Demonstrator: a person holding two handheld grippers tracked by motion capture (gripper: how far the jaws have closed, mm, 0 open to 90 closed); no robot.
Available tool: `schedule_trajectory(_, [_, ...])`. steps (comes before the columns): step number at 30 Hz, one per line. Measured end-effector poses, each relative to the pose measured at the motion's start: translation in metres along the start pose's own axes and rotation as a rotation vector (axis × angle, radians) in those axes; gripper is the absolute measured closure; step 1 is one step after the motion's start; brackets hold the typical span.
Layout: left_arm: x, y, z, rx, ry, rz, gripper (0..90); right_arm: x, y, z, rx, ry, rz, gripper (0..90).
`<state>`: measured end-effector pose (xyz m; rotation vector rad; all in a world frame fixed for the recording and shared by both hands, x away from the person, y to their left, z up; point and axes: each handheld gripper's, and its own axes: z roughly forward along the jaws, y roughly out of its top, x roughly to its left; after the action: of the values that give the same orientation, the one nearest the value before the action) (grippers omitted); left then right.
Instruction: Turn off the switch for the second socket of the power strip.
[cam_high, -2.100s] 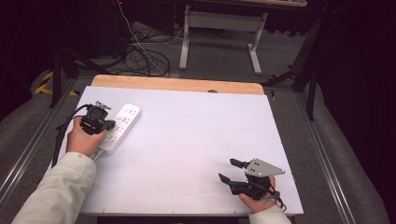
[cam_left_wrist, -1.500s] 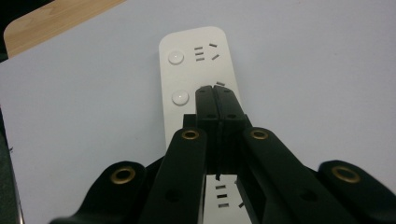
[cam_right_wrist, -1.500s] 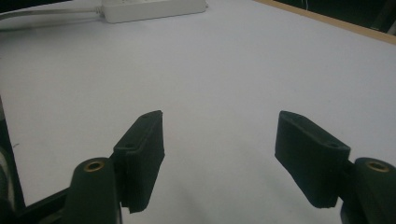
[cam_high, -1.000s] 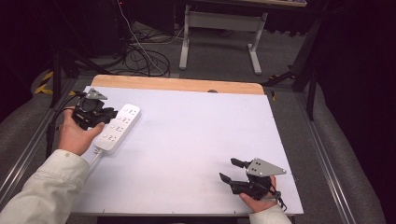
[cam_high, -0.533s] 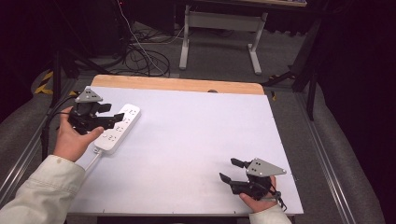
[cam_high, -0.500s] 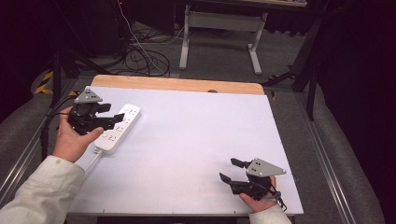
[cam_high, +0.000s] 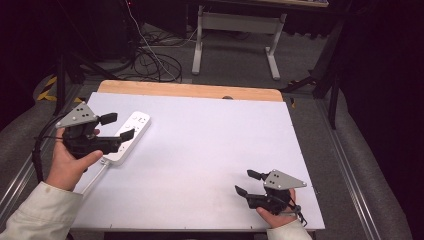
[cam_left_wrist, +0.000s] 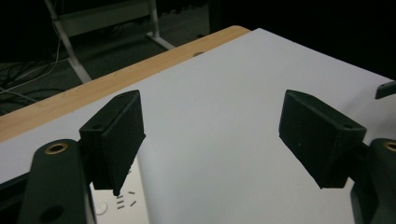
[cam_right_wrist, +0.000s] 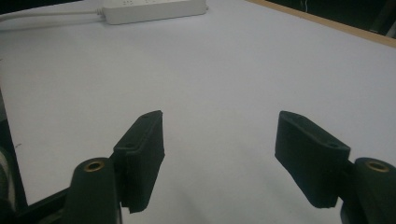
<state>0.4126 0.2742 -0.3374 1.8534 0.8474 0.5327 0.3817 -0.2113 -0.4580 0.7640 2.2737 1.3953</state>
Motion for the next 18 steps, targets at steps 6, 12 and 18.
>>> schedule_trajectory(6, [-0.011, -0.014, -0.008, -0.03, -0.03, 0.009, 18.6, 0.0, 0.0, 0.0, -0.001, 0.002, -0.001, 33.3])
schedule_trajectory(12, [-0.019, -0.034, -0.007, -0.048, -0.06, 0.008, 17.4, 0.0, 0.0, 0.0, -0.01, 0.014, -0.004, 32.7])
schedule_trajectory(18, [-0.03, -0.054, -0.001, -0.052, -0.051, 0.064, 16.5, 0.001, 0.0, 0.0, -0.003, 0.014, -0.011, 31.7])
